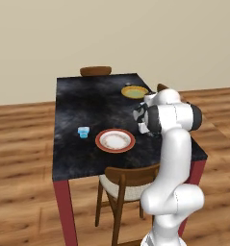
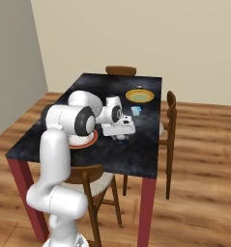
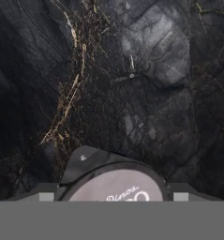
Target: Place two yogurt containers on each plate.
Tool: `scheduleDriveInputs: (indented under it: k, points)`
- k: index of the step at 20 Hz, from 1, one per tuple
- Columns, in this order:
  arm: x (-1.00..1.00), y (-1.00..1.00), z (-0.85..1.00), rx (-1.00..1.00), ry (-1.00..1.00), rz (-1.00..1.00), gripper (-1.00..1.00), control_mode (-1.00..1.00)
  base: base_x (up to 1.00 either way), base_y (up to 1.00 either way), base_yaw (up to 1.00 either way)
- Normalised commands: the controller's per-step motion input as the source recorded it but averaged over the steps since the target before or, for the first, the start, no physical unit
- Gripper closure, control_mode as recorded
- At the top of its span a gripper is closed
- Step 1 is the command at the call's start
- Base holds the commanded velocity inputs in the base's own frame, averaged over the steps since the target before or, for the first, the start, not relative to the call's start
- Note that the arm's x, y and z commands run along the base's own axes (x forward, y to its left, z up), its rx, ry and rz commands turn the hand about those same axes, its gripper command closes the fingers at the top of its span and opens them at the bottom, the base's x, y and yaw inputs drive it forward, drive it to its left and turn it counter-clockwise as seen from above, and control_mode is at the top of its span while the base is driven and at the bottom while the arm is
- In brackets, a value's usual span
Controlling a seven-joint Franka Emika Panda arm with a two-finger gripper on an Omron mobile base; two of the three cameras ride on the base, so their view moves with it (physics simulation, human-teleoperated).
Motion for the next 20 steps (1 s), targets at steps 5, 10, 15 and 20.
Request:
scheduleDriveInputs:
  k: [5,10,15,20]
  points:
    - [-0.03,0.1,0.08,0.0,0.0,0.0,1.0,-1.0,0.0,0.0,0.0]
    - [-0.24,0.5,0.44,0.0,0.0,0.0,1.0,-1.0,0.0,0.0,0.0]
    - [-0.23,0.72,0.44,0.0,0.01,-0.01,1.0,-1.0,0.0,0.0,0.0]
    - [-0.23,0.92,0.06,0.0,-0.04,-0.01,1.0,-1.0,0.0,0.0,0.0]
